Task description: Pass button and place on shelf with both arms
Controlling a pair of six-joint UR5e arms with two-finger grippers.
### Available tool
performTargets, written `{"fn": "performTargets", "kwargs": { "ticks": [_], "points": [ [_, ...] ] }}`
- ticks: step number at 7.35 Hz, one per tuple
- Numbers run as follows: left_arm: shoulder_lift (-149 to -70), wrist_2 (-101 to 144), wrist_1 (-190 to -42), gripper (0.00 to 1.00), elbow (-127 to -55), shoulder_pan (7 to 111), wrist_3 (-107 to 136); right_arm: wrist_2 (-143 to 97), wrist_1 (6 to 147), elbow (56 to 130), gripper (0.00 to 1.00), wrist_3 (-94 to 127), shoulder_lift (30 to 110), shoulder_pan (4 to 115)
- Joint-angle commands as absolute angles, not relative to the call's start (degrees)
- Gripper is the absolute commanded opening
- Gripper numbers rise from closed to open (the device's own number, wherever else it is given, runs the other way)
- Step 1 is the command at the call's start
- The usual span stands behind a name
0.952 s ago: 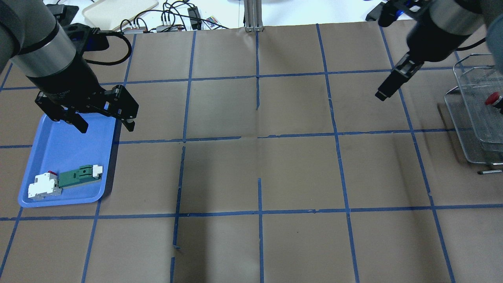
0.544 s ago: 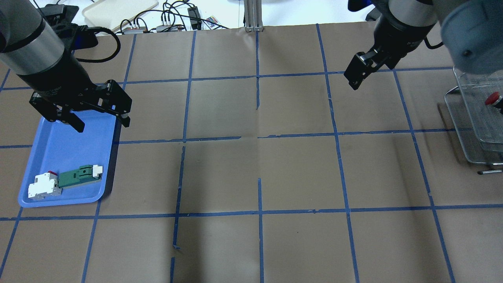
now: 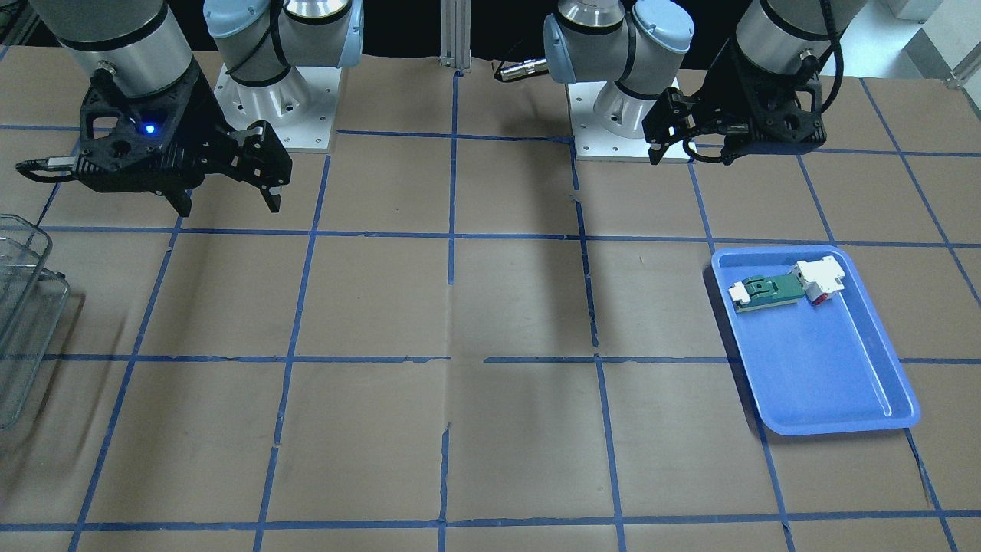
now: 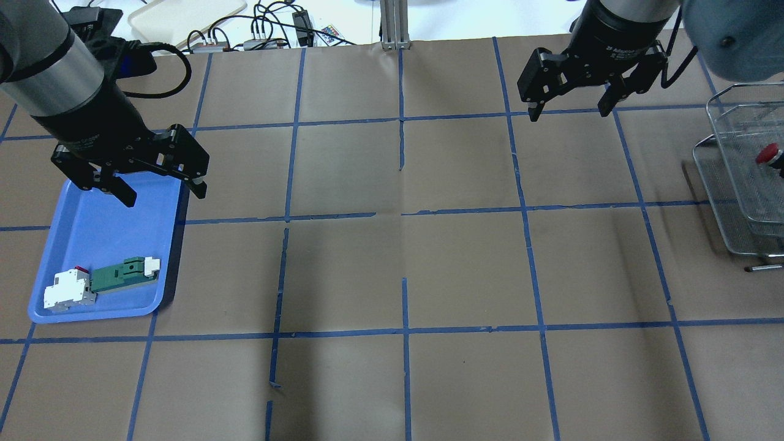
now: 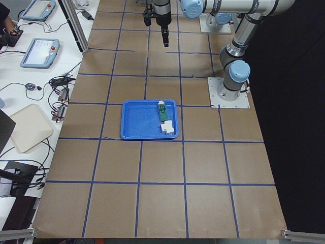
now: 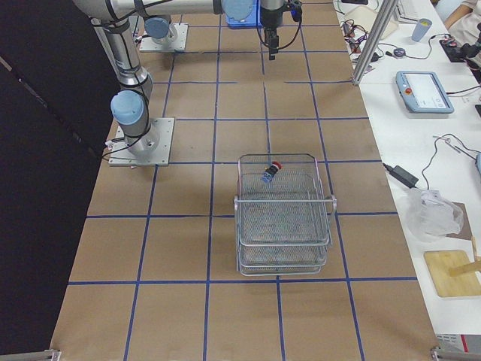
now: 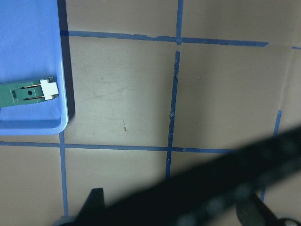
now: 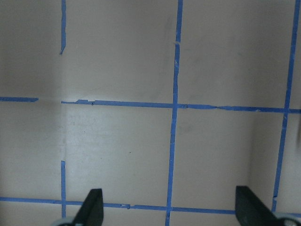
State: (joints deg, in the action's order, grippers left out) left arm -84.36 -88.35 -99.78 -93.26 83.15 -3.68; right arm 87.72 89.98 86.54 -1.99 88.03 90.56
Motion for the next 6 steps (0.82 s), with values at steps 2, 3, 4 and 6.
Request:
{"fn": "performTargets", "kwargs": {
  "ticks": [2,3,4,6],
  "points": [
    [-84.29,-88.5,-99.76,1.0,-93.16,83.23,-3.96,91.29,90.62,91.76,1.0,-1.93,91.84,90.09],
    [-84.2,-90.51,-99.49,1.0,-93.16,83.23,-3.96,92.19,90.44,91.84,1.0,-1.93,91.85,90.26],
    [-83.94,-90.35,-99.41,1.0,-93.25,83.23,-3.96,91.85,90.61,91.85,1.0,-1.85,91.85,90.26],
    [-83.49,-90.79,-99.14,1.0,-92.29,83.15,-3.96,92.02,90.44,91.85,1.0,-1.67,91.93,90.26]
  ]
}}
